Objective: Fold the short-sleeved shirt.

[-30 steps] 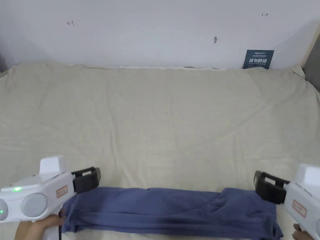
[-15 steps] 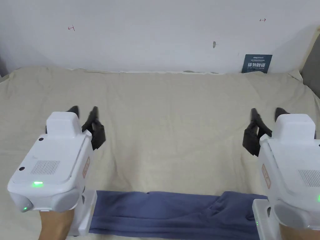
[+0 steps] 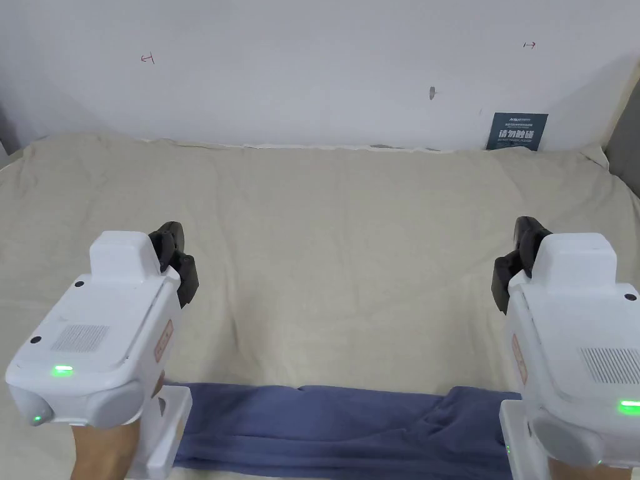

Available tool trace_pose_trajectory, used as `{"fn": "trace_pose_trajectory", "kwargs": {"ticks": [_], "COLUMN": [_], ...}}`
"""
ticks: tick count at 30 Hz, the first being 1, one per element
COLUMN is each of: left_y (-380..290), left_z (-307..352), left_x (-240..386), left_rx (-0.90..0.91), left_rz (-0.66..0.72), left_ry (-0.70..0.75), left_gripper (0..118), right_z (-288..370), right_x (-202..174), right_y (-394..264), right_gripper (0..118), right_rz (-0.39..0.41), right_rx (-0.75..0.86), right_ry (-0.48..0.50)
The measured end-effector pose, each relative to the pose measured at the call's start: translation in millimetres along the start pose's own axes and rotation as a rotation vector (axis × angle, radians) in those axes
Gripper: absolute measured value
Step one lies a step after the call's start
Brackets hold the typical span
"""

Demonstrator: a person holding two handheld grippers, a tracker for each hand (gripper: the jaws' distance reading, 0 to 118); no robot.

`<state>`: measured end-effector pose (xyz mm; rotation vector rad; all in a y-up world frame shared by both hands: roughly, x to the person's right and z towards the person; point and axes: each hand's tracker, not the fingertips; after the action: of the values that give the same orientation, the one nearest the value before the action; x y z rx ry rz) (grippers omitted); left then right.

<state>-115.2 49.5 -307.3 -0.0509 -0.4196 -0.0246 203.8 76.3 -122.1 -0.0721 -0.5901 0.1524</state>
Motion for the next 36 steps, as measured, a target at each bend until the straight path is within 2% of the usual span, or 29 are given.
{"fn": "trace_pose_trajectory", "kwargs": {"ticks": [3,6,10,16,20,21,22,23,24,25,26,32,34,36], "left_y": [-3.2,-13.1,-38.1,-100.1,-135.0,-143.4,-151.8,-159.2,-166.0,-172.2,-176.3,-191.5,-197.9,-205.4], "left_z": [-8.2,-21.5,-38.2,-53.1,-56.0,-56.4,-57.6,-59.1,-60.9,-62.2,-62.9,-67.8,-70.6,-74.6], "left_x": [-28.7,-67.3,-115.6,-164.0,-176.4,-177.8,-180.2,-182.6,-184.5,-185.8,-185.1,-182.0,-179.2,-171.8], "left_rx": [-0.104,-0.27,-0.513,-0.808,-0.854,-0.865,-0.879,-0.885,-0.896,-0.89,-0.887,-0.902,-0.919,-0.978], "left_rz": [0.12,0.3,0.543,0.616,0.636,0.653,0.697,0.73,0.754,0.747,0.744,0.793,0.775,0.727], "left_ry": [-0.107,-0.221,-0.297,-0.329,-0.294,-0.299,-0.306,-0.316,-0.32,-0.303,-0.293,-0.326,-0.346,-0.334], "left_gripper": [1,1,1,1,5,14,32,58,90,102,104,102,87,63], "right_z": [-1.1,-3.6,-9.8,-21.2,-28.3,-30.0,-31.5,-33.1,-34.8,-36.1,-37.0,-43.7,-44.6,-46.0], "right_x": [-2.6,-5.6,-12.6,-24.1,-30.4,-31.9,-33.3,-34.6,-36.3,-37.3,-37.9,-39.9,-39.1,-37.9], "right_y": [-0.3,-0.9,-3.3,-7.8,-13.4,-15.5,-17.8,-19.6,-22.3,-24.5,-26.2,-34.6,-36.2,-37.0], "right_gripper": [1,1,1,1,1,1,1,1,1,1,1,1,1,1], "right_rz": [0.002,0.009,0.023,0.029,0.037,0.038,0.041,0.044,0.046,0.049,0.05,0.063,0.061,0.058], "right_rx": [-0.005,-0.013,-0.033,-0.061,-0.086,-0.094,-0.102,-0.111,-0.12,-0.131,-0.138,-0.175,-0.183,-0.191], "right_ry": [0.0,0.003,0.008,0.016,0.019,0.021,0.023,0.024,0.025,0.029,0.033,0.04,0.041,0.041]}}
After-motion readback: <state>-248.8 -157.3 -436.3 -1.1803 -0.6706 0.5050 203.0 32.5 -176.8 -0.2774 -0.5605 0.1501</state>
